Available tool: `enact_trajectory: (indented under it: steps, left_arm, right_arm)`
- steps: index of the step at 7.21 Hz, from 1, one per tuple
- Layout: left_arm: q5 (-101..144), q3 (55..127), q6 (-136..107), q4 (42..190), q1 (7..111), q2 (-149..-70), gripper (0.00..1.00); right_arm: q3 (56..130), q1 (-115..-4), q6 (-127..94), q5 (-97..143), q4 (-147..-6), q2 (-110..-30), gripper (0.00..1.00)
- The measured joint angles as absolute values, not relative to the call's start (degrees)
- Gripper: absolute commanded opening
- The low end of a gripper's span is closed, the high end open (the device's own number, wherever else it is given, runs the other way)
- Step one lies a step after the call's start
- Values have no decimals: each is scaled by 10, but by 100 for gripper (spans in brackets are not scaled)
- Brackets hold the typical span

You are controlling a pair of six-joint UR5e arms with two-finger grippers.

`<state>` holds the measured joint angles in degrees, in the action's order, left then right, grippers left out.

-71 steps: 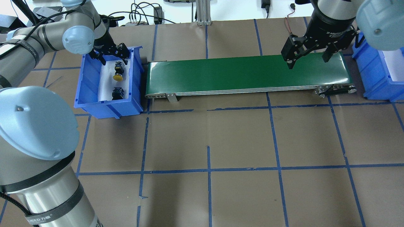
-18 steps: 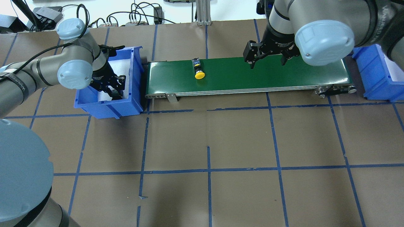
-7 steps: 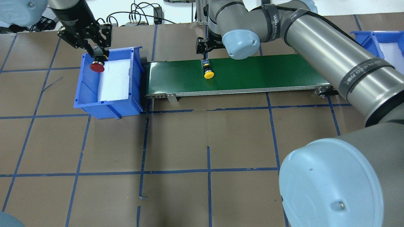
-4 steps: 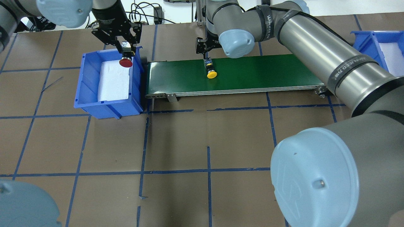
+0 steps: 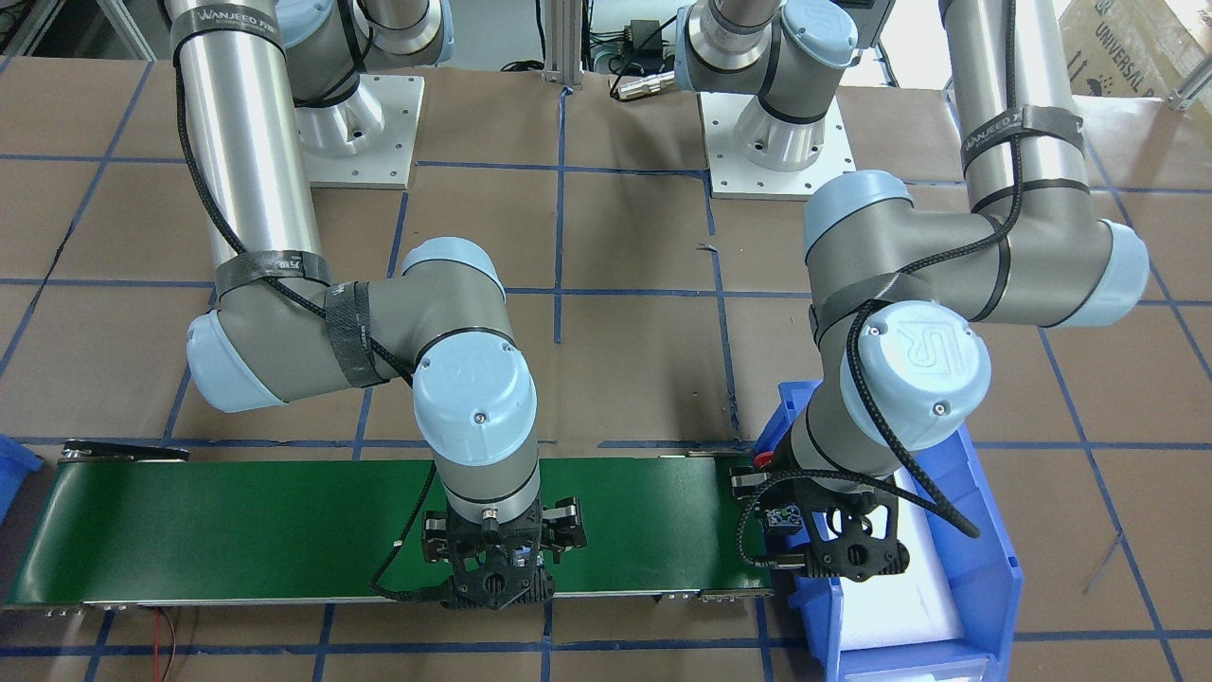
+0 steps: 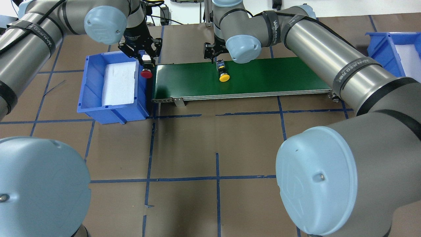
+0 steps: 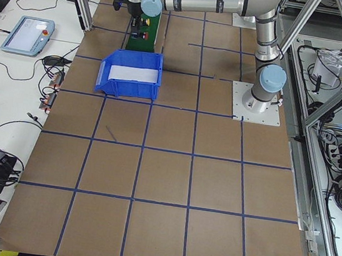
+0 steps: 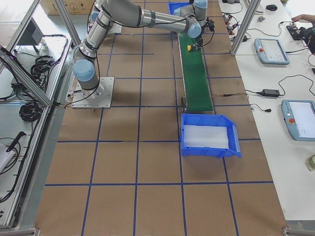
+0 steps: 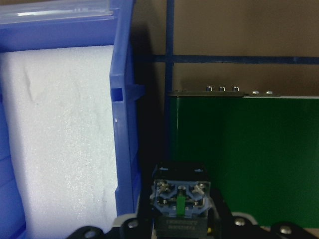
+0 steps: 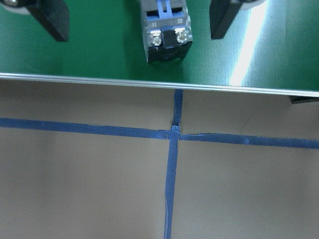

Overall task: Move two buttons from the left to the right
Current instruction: 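Place red button on conveyor with left gripper while right gripper grasps yellow button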

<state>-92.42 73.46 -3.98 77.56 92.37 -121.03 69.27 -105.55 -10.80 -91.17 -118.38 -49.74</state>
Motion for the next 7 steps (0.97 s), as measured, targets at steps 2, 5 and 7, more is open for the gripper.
enact_trajectory:
  steps: [2,5,7]
  left_arm:
    - [-913,735,-41,769,925,-1219,21]
    - [-902,734,-46,744,945,-1233,21]
    - [-902,735,-57,734,957,-1239,90]
  right_arm:
    - [692,-1056,-108,-911,-1192,-489,50]
    - [691,-1054,-98,-911,-1194,-487,11]
    - [691,-1050,-70,-912,-1189,-493,9]
